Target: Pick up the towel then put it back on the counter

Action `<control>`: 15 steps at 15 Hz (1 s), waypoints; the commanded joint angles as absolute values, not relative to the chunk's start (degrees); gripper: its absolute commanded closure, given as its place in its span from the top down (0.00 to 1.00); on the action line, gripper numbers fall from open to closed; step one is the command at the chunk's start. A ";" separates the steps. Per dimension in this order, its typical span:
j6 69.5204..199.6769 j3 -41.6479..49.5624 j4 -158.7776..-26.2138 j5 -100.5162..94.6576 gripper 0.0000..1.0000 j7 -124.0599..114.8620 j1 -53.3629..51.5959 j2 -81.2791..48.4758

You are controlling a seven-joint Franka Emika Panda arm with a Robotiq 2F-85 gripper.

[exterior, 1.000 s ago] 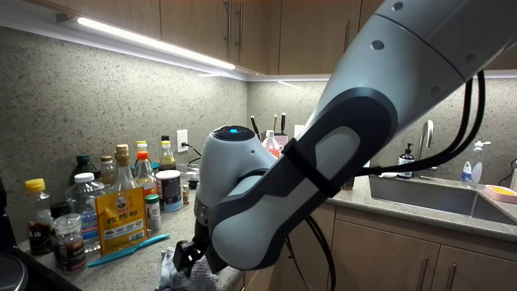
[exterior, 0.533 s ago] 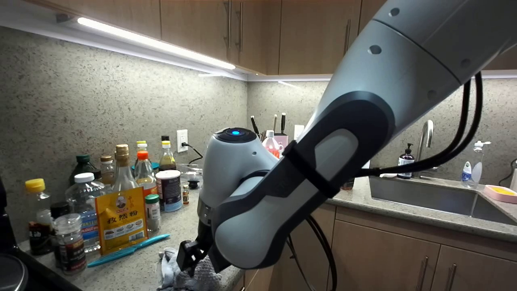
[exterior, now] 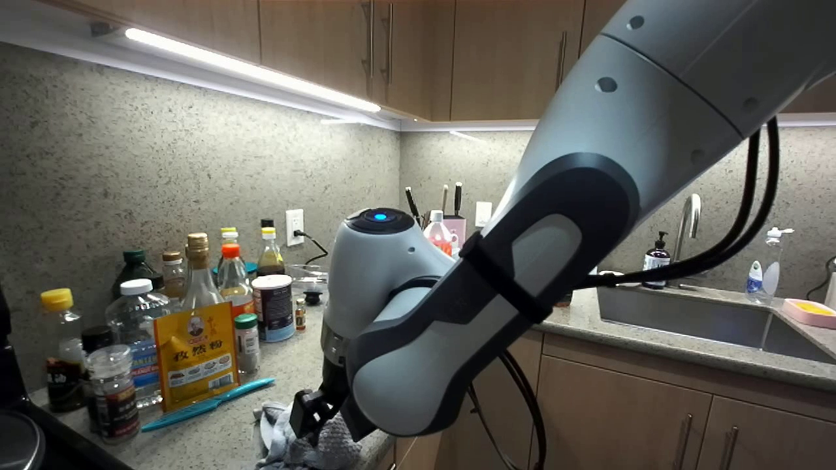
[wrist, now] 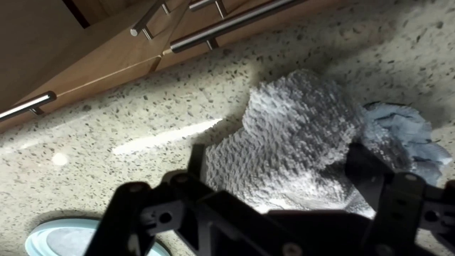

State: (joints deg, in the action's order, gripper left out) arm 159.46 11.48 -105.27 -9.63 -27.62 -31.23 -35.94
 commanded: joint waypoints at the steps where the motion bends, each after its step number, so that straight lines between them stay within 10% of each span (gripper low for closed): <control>1: 156.58 13.60 -104.61 -12.87 1.00 -30.31 -32.43 -36.68; 15: 149.68 16.73 -102.96 -23.08 1.00 -37.57 -32.64 -36.81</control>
